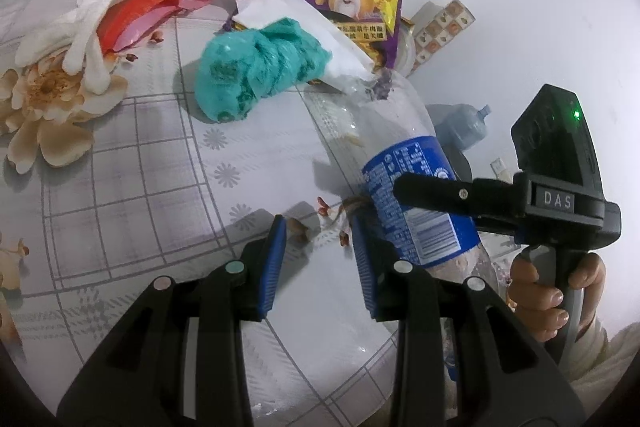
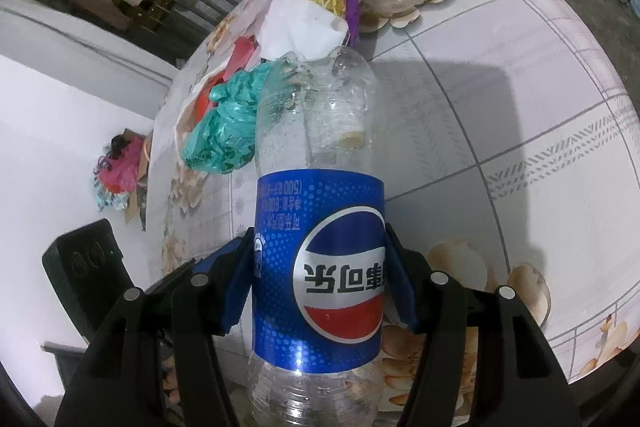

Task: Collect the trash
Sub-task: 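Grasp the Pepsi bottle with the right tool, then grasp the teal plastic bag with the left tool while the right tool holds the bottle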

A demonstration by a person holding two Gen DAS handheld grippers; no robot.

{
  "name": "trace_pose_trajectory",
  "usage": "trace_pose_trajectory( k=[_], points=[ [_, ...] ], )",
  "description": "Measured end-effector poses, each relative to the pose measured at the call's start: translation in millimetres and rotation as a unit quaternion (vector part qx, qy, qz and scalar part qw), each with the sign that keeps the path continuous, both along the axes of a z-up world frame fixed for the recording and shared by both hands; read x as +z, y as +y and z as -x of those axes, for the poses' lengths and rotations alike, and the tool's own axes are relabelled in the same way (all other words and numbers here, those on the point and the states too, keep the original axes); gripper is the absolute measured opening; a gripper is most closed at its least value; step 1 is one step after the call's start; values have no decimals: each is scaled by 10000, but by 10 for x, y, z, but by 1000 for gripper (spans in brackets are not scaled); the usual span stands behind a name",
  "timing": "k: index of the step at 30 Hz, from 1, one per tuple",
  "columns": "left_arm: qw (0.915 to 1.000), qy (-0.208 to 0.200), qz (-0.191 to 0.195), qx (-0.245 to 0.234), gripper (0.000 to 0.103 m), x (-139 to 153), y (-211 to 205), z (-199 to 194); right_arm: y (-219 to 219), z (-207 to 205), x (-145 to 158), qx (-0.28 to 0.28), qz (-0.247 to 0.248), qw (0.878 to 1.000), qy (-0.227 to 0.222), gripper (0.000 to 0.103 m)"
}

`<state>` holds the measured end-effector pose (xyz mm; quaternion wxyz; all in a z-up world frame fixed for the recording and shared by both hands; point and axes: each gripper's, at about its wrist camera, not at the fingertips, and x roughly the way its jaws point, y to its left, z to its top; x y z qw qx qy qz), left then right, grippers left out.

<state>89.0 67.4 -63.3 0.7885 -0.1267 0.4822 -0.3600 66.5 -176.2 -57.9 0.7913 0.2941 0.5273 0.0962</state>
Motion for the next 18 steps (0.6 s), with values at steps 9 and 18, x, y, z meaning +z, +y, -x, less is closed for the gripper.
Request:
trace_pose_trajectory(
  k=[9,18],
  points=[
    [9978,-397,138,518,30,113,287,-86,101,-21,55,260,317,9990,-165,58],
    [9925,-589,368,1006,33,260,572,-368,128,-37,192,321,509,9967,-538,58]
  ],
)
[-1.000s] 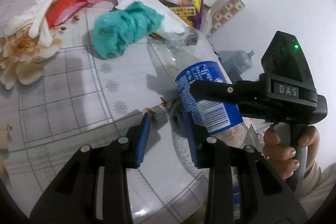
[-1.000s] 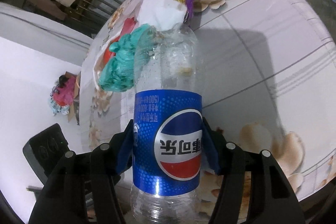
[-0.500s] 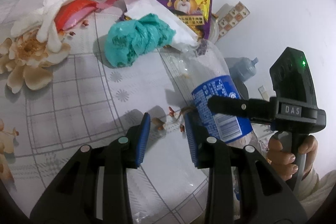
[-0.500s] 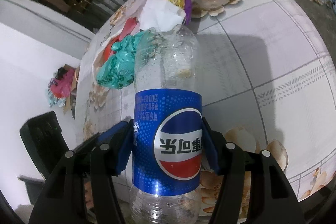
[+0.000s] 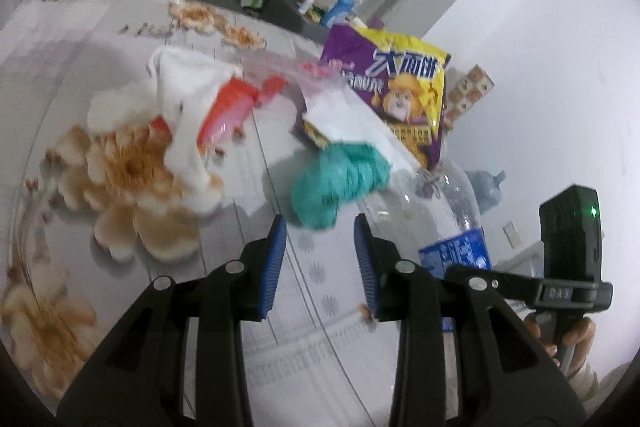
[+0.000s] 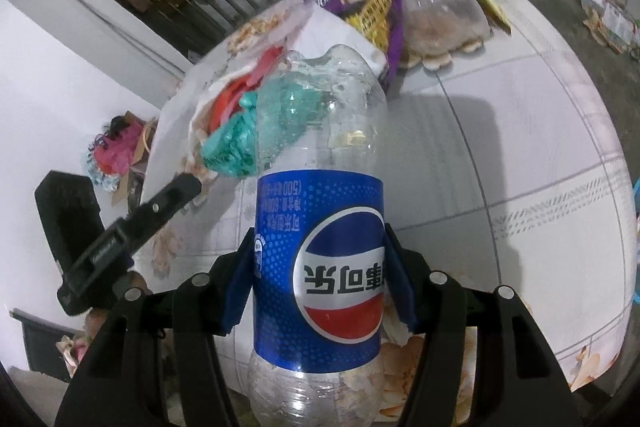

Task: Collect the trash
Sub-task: 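Grasp the teal plastic bag with the left tool while the right tool holds the bottle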

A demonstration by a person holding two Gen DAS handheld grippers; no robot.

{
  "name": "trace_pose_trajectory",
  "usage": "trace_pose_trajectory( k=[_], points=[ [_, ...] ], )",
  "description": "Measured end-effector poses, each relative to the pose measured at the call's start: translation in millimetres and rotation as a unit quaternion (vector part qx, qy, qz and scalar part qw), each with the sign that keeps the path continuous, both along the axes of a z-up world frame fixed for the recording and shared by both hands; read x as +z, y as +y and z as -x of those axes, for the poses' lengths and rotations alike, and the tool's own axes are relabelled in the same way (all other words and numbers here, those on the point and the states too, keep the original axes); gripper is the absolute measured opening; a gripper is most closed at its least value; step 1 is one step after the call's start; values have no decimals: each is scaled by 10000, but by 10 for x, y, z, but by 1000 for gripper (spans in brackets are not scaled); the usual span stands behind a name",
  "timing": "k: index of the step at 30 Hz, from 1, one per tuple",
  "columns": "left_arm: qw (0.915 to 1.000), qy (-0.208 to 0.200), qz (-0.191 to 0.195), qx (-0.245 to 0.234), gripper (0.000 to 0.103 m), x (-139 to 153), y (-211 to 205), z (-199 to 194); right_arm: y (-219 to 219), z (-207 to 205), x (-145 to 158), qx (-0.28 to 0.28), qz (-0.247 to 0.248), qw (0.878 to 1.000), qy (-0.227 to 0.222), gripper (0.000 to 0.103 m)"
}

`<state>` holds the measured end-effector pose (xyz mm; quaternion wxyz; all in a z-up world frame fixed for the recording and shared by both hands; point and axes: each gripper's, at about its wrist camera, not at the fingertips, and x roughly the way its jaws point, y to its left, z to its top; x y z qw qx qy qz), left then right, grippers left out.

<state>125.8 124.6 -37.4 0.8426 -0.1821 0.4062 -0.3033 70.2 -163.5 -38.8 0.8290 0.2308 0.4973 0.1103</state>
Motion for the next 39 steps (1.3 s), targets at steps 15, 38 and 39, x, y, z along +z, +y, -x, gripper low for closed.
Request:
trace_pose_trajectory(
  k=[15,38,39],
  points=[
    [9985,396,-374,48,26,-182,-372,-471,-71,-298,-73,38,-212,9997,-129,58],
    [9958,877,50,-256,52,41,-22,285,224,44,-22,739,14,9973,47,58],
    [9954,928,43,-252,52,17,-52,241,239,59,-19,718,35,9974,37,58]
  ],
)
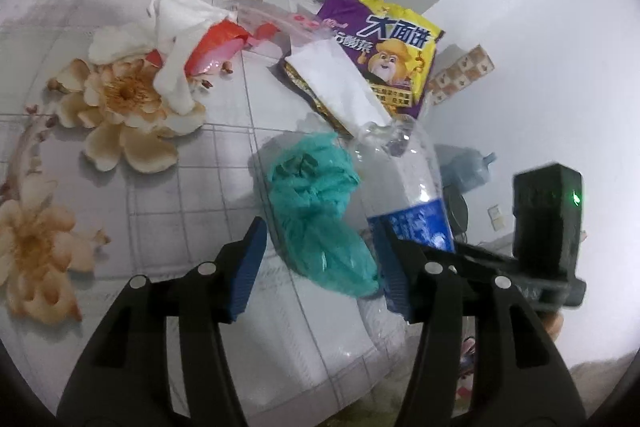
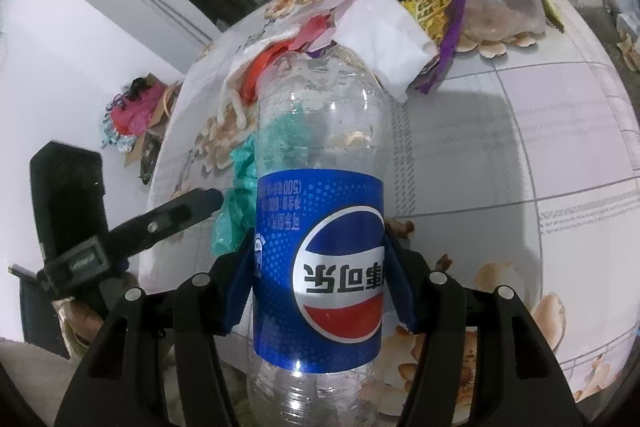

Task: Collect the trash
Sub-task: 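Grasp the teal plastic bag with the left tool while the right tool holds the bottle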

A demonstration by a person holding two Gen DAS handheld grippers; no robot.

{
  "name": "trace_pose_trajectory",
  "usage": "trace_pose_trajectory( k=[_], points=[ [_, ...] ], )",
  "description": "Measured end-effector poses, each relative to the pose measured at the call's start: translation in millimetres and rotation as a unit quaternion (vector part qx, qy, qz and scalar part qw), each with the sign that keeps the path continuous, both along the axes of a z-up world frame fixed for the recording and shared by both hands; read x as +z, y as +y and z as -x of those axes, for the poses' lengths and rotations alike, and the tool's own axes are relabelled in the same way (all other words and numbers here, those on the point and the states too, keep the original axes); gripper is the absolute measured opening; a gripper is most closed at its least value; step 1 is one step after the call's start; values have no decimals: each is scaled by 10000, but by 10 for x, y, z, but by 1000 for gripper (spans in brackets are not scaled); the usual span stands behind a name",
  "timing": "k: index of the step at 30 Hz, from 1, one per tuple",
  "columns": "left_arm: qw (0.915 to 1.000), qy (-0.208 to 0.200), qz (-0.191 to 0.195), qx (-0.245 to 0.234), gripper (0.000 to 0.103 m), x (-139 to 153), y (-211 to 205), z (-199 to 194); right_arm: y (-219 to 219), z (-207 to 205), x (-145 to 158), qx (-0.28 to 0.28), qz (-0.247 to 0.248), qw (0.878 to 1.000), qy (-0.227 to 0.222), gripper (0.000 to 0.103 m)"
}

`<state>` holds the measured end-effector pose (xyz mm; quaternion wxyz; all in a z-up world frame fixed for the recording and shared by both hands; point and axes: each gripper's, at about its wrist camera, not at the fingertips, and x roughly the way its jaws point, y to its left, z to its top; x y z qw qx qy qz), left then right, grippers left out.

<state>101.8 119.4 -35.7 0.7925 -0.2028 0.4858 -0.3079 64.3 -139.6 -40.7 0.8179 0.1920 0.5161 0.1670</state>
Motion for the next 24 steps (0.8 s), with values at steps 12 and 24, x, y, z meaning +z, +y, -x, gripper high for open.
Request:
trace_pose_trajectory(
  k=[12,24],
  points=[
    [9992,81,-376,-95,44,-190,-350,-147,-94,-43,-19,-216,57,9997,121,58],
    [9998,79,-160,3,39,-191,-270,-123,-113,2,-10,-341,29,9994,97,58]
  ],
)
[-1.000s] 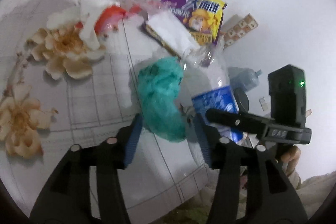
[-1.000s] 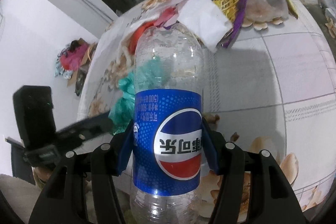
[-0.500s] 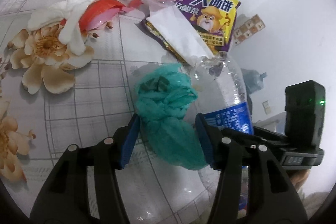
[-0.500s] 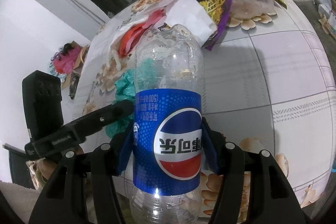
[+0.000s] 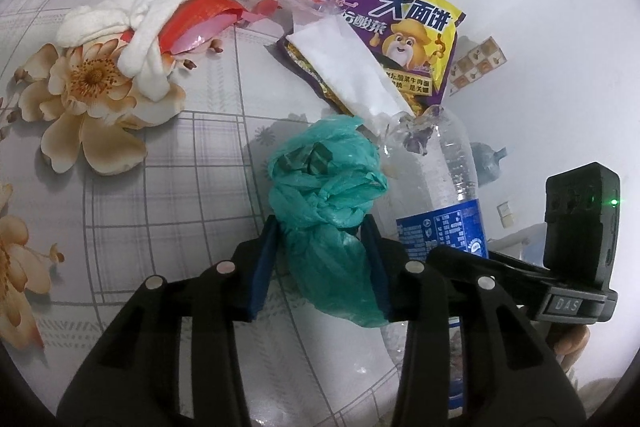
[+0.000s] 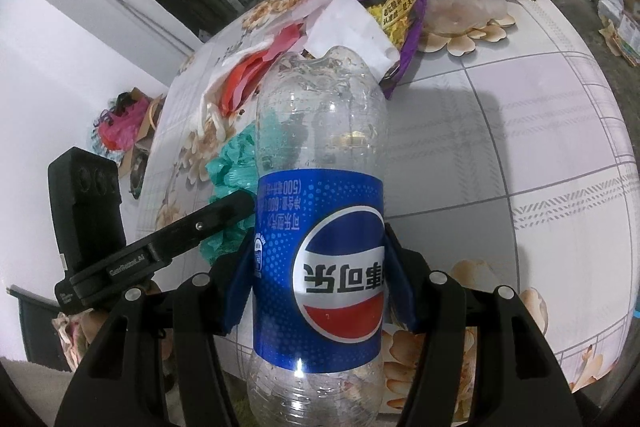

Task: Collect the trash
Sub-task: 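Grasp the teal plastic bag with the left tool while the right tool holds the bottle, then carry the bottle and teal bag to the blue wastebasket and open both tools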

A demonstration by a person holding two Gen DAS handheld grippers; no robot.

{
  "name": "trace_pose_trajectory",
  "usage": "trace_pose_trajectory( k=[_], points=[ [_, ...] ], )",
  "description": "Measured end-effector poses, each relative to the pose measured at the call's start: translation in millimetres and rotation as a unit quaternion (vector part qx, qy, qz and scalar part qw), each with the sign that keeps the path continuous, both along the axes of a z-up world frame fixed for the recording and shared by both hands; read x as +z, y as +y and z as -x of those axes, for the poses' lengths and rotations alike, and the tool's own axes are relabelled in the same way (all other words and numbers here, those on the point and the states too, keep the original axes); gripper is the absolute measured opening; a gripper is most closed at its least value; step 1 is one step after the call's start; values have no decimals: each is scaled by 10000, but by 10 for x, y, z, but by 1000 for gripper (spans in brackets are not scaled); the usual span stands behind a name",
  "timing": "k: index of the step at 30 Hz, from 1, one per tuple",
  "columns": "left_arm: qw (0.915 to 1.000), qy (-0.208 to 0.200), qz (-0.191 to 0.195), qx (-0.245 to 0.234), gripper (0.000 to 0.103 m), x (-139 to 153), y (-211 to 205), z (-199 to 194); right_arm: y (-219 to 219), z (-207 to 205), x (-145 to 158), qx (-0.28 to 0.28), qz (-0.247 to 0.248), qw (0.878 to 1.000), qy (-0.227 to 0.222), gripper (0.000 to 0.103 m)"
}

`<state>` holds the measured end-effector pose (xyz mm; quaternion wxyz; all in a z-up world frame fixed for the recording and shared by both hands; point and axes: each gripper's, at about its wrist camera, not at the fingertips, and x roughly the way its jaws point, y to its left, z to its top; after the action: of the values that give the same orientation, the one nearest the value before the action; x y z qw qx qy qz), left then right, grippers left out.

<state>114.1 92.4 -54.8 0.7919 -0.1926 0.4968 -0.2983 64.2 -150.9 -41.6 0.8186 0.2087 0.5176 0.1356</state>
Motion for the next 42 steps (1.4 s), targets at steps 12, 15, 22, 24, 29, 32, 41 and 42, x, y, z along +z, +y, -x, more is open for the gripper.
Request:
trace_pose_trajectory(
  k=[12,15,22,24,29,32,41,42],
  points=[
    [9997,-205,39,129,39,123,106,72,-74,33,23,-95,-79,9999,-37,58],
    [9996,-250,41,147,39,148,125,86,-89,45,37,-107,-107,9999,-59,58],
    [9993,-342,48,160,39,200,150,121,-120,80,70,-121,-149,9998,-114,58],
    [9992,-375,41,162,39,214,152,131,-130,92,79,-116,-154,9997,-133,58],
    [9990,-423,51,163,39,235,164,153,-155,113,108,-110,-174,9996,-168,58],
    [9989,-440,57,169,39,250,165,161,-159,120,124,-109,-178,9996,-183,58],
    [9987,-455,75,198,39,263,182,175,-157,121,135,-102,-184,9996,-195,58],
    [9987,-454,72,196,39,263,183,176,-152,122,137,-102,-182,9996,-196,58]
  ],
)
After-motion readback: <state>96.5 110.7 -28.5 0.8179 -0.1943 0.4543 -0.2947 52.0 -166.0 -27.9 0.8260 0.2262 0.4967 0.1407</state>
